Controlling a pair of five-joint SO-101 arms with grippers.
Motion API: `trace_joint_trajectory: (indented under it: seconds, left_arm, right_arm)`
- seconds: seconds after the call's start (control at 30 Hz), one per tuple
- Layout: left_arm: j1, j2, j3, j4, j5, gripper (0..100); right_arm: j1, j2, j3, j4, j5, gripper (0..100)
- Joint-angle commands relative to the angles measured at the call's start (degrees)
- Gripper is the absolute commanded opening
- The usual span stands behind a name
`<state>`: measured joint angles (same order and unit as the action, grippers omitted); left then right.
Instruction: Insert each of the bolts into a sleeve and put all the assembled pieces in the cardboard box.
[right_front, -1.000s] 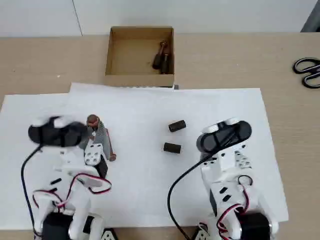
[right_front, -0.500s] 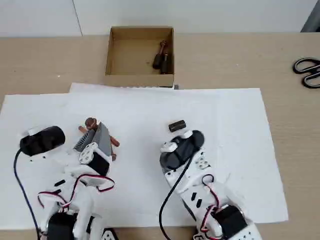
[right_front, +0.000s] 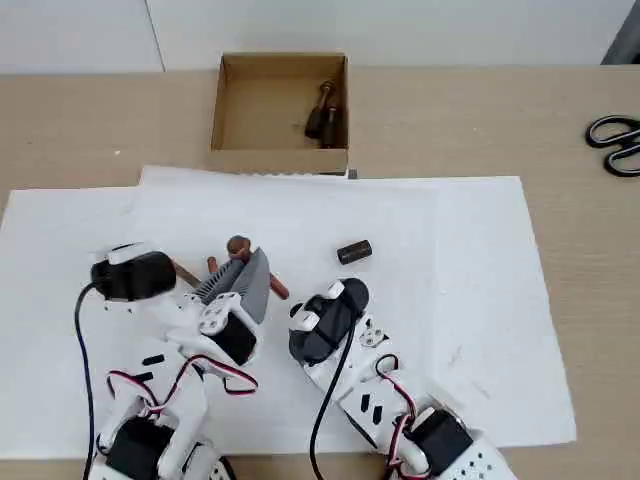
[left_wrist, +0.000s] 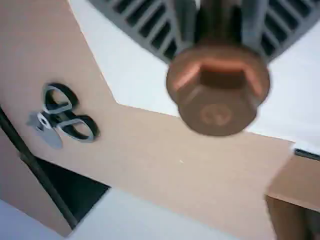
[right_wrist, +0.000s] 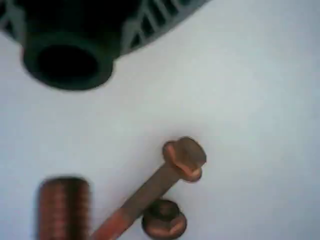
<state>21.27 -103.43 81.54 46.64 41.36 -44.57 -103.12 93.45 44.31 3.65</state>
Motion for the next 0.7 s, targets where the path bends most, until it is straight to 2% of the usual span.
trace_joint_trajectory:
  seconds: [0.0,0.67]
  left_arm:
    - [2.9,-0.7,0.7,-1.6,0.3,1]
    - [3.8,-0.7,4.4,-1.8,-2.7,1]
  right_arm:
    - [-0.4,-0.7,-0.7,-1.5,2.2,0.2]
    - [-0.4,-0.7,-4.7,-1.0,2.1,0.2]
